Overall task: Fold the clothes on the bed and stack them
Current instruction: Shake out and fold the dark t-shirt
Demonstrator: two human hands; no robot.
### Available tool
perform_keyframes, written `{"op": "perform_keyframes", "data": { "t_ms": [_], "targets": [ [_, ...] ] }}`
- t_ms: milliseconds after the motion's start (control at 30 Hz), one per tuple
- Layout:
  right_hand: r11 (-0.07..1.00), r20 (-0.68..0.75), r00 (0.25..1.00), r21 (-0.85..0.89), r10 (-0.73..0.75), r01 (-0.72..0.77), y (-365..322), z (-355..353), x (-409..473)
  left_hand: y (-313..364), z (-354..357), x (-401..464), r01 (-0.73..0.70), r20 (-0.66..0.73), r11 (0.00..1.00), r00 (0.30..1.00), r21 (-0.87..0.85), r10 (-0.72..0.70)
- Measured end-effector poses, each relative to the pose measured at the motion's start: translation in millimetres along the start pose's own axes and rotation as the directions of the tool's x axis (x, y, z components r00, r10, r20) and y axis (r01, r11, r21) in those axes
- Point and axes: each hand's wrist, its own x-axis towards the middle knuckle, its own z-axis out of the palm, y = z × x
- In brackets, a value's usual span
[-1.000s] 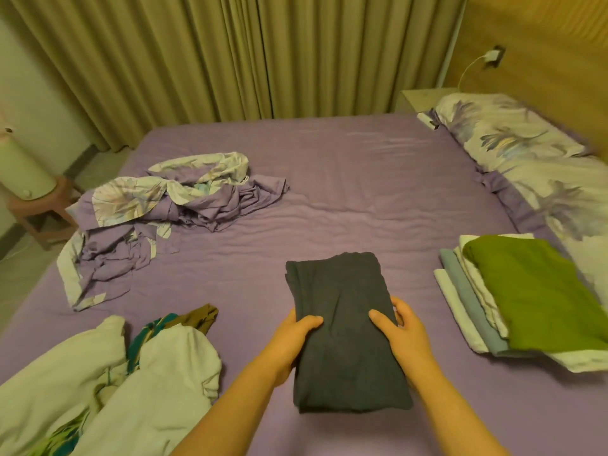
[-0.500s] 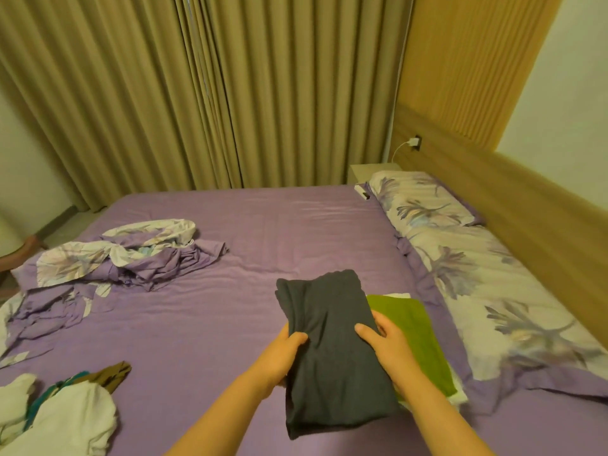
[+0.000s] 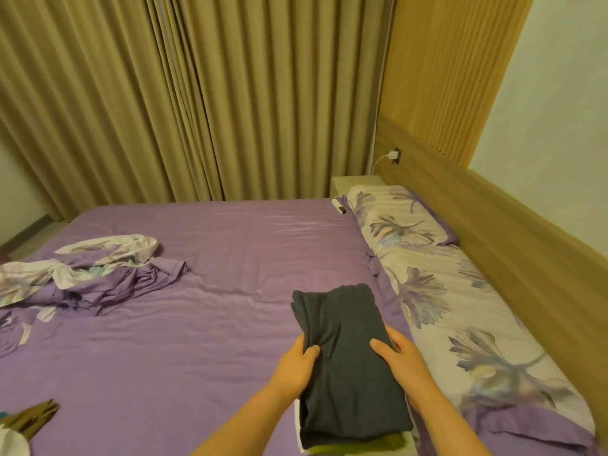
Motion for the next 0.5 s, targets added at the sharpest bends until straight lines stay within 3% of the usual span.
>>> {"op": "perform_keyframes", "data": {
  "t_ms": [333,433,500],
  "targets": [
    [0.977,-0.057,0.989,-0.154,0.139,-0.146,80.6,-14.6,55.5,-49.6,36.2,70.5,0.044,0.057,0.999,0.997,0.023,-0.046],
    [0.942,-0.141,0.973,-0.258,0.182,-0.214,103.7,-11.8,59.8,-73.1,41.1,82.2,0.109,0.123,0.992,0.987,-0.066,-0.1],
    [0.905,-0.156,0.96,-0.326,0.232,-0.271,118.1,-8.2,55.1,-92.0,42.7,87.9,0.111,0.183,0.994,0.977,0.008,-0.11]
  ]
}}
